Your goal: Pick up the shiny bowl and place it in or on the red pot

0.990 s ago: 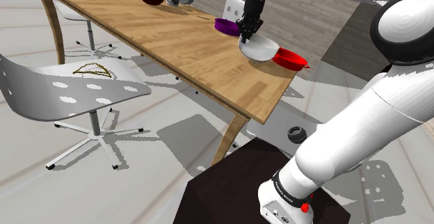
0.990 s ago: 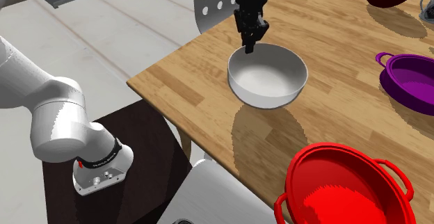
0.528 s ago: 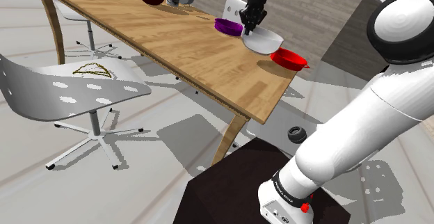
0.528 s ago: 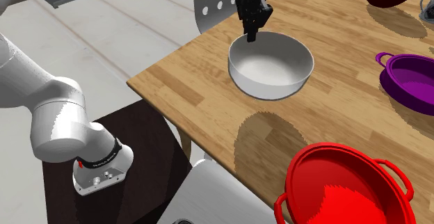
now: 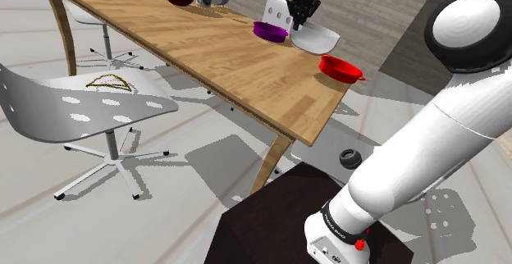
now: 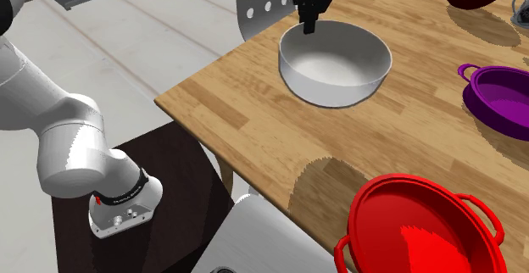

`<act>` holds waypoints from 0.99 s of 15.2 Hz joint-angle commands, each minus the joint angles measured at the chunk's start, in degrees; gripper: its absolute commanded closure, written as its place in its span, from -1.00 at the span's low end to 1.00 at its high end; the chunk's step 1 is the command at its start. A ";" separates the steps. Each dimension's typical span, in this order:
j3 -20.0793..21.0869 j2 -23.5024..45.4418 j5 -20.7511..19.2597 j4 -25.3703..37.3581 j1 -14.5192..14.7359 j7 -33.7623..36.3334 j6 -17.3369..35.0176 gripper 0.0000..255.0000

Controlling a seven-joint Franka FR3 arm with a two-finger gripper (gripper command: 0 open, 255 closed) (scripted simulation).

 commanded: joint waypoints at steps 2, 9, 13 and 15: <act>-1.42 0.72 -0.07 2.05 -1.32 -2.91 -0.85 1.00; -6.52 4.19 0.40 7.97 -6.28 -13.17 -1.69 1.00; -9.29 7.89 1.46 13.56 -9.59 -19.21 -2.74 1.00; -10.61 10.31 2.29 17.16 -11.46 -22.28 -3.56 1.00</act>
